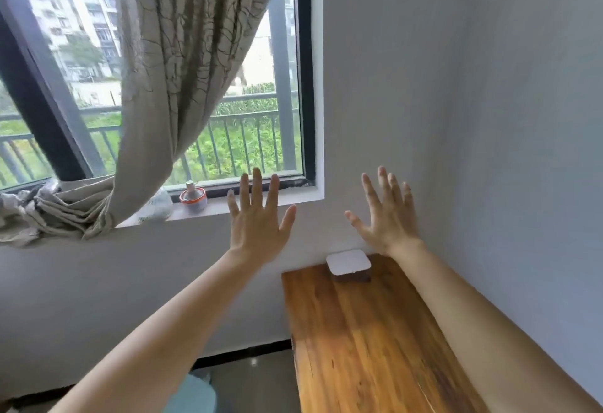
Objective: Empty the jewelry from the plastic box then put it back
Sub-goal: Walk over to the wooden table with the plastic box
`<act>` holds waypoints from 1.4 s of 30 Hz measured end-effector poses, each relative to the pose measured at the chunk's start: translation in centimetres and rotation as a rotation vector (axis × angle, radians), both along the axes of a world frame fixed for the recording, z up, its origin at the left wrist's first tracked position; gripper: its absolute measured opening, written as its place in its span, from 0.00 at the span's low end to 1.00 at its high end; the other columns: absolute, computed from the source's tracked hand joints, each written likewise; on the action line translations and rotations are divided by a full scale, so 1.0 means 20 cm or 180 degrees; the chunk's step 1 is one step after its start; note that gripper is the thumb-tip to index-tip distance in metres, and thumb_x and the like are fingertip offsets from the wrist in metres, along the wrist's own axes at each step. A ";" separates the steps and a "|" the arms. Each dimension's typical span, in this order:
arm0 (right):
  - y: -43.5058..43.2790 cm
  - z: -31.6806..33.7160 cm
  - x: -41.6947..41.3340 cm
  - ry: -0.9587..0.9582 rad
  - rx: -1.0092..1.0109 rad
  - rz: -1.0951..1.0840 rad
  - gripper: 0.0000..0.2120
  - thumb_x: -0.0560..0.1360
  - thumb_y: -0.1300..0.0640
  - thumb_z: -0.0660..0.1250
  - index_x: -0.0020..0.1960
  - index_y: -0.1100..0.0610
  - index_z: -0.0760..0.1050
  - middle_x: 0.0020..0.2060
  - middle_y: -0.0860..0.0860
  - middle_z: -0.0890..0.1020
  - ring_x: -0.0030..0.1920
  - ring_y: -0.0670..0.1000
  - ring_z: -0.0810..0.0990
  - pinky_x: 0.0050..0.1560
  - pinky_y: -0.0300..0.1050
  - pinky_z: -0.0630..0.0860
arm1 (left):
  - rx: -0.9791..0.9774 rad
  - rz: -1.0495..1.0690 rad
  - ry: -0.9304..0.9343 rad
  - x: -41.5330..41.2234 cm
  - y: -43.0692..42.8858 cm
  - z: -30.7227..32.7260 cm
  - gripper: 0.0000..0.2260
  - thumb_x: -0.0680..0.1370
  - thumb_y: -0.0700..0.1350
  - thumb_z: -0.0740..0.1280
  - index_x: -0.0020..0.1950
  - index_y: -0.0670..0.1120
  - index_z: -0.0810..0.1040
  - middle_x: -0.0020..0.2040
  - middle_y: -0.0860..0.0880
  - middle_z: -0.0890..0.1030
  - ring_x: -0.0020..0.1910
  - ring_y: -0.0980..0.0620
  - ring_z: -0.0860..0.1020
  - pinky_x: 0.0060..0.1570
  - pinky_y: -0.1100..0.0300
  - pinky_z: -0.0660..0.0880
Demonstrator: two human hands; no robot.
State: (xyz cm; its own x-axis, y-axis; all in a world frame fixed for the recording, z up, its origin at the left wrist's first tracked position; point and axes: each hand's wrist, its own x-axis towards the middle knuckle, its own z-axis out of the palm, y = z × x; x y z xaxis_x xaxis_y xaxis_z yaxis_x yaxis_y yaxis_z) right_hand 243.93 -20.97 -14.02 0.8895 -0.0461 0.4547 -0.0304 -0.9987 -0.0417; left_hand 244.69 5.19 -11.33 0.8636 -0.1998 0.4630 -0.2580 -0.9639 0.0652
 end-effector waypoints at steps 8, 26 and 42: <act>-0.26 -0.19 0.53 0.0081 0.0115 -0.0307 0.41 0.76 0.29 0.49 0.81 0.48 0.40 0.80 0.57 0.41 0.80 0.60 0.45 0.78 0.61 0.43 | 0.0043 -0.0587 0.0088 0.80 -0.36 -0.17 0.32 0.81 0.63 0.47 0.81 0.50 0.47 0.82 0.43 0.43 0.80 0.41 0.41 0.77 0.40 0.42; -0.60 -1.40 0.64 0.1629 0.0836 -0.2761 0.41 0.77 0.29 0.46 0.81 0.53 0.45 0.80 0.62 0.47 0.79 0.64 0.52 0.77 0.64 0.52 | 0.1368 -0.2744 0.1900 1.56 -1.21 -1.59 0.33 0.80 0.65 0.40 0.81 0.52 0.40 0.81 0.44 0.38 0.79 0.41 0.37 0.76 0.38 0.42; -0.15 -2.57 0.41 0.1557 0.1545 -0.3311 0.38 0.80 0.32 0.45 0.81 0.54 0.46 0.80 0.60 0.45 0.80 0.59 0.43 0.78 0.59 0.44 | 0.1378 -0.3604 0.1731 1.37 -1.13 -2.75 0.29 0.82 0.60 0.47 0.80 0.47 0.55 0.81 0.41 0.54 0.80 0.40 0.50 0.75 0.36 0.45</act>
State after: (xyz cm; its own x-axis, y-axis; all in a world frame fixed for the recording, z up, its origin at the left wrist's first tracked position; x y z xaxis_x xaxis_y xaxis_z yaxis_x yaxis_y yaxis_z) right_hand 252.22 -24.01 -65.35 0.4013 -0.8992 -0.1743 -0.9125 -0.3762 -0.1605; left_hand 272.08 -17.34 -66.27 0.1775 -0.9695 -0.1689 -0.9658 -0.2045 0.1593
